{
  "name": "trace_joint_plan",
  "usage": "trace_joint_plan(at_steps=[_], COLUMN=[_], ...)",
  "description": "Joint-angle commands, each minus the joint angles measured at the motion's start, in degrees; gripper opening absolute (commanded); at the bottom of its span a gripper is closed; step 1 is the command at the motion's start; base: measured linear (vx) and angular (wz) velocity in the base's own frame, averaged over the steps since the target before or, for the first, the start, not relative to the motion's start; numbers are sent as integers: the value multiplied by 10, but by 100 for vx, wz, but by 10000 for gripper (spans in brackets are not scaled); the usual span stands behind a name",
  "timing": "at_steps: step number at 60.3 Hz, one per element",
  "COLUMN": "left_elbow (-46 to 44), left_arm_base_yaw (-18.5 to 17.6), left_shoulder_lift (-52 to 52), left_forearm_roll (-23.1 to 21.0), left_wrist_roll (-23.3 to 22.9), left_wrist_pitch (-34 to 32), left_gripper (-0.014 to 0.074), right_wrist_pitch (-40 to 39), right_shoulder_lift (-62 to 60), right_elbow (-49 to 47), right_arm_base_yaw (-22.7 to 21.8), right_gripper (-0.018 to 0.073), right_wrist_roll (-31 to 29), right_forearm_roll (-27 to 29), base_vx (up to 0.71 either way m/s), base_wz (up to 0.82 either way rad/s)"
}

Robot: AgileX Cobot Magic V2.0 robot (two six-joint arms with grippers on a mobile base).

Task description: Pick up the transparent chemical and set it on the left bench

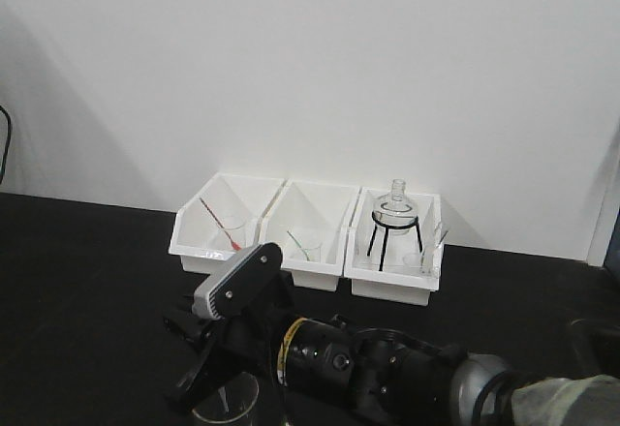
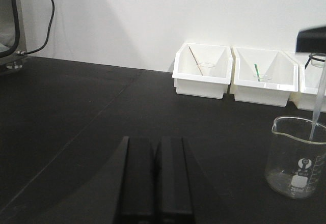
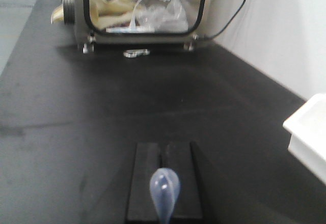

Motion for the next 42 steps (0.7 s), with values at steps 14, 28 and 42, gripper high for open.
trace_joint_plan(at_steps=[14,28,42], left_elbow=[9,9,9], left_arm_base_yaw=[-1,-1,-1], left_shoulder_lift=[-11,-11,-11], left_forearm_roll=[0,0,0], left_wrist_roll=[-4,-4,-4], left_wrist_pitch=[-45,-45,-45], left_gripper=[-3,-3,-3], right_wrist_pitch=[-13,15,38], right_shoulder_lift=[10,10,-21], right_elbow=[-20,-20,-20], right_arm_base_yaw=[-2,-3,-3], right_gripper=[114,354,486], right_wrist_roll=[-5,-4,47], right_forearm_roll=[38,98,112], base_vx=[0,0,0], base_wz=[0,0,0])
